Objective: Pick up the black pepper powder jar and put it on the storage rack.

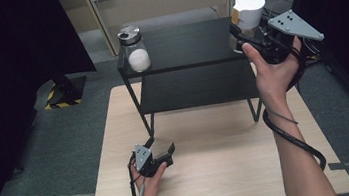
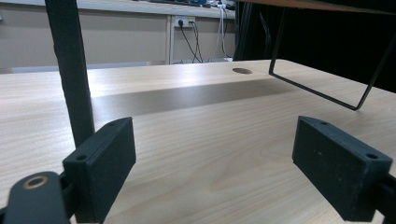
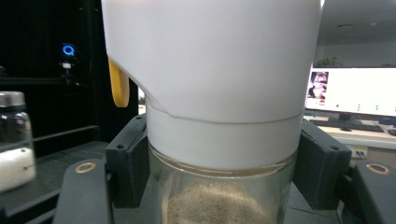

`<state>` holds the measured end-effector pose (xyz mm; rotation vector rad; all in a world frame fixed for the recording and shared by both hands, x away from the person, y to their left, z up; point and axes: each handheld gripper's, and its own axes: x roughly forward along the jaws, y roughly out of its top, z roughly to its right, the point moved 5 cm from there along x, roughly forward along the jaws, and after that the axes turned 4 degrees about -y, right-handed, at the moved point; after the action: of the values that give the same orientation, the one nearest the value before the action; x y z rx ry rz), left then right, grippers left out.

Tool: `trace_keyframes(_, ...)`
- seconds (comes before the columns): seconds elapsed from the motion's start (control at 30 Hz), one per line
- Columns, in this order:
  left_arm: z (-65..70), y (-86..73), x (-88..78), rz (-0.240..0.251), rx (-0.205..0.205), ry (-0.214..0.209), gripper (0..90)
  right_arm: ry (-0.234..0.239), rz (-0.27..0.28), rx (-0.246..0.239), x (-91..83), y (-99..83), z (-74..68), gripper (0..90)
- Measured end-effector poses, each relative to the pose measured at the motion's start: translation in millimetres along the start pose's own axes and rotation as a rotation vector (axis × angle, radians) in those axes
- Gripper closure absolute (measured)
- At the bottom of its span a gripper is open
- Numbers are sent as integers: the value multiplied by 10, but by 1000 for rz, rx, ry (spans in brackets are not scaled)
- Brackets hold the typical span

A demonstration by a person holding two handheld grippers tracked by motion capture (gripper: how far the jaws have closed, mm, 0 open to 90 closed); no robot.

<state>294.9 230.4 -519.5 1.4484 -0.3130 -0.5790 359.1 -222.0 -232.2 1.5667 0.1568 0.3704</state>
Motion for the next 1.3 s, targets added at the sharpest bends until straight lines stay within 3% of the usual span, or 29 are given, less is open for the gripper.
trace_keyframes(0.53, -3, 0, 1, 1, -4, -2, 126, -19, -43, -15, 150, -78, 50, 307)
trace_keyframes(1.3, -1, -1, 3, 2, -2, -3, 126, -18, -35, 9, 213, -146, 47, 299)
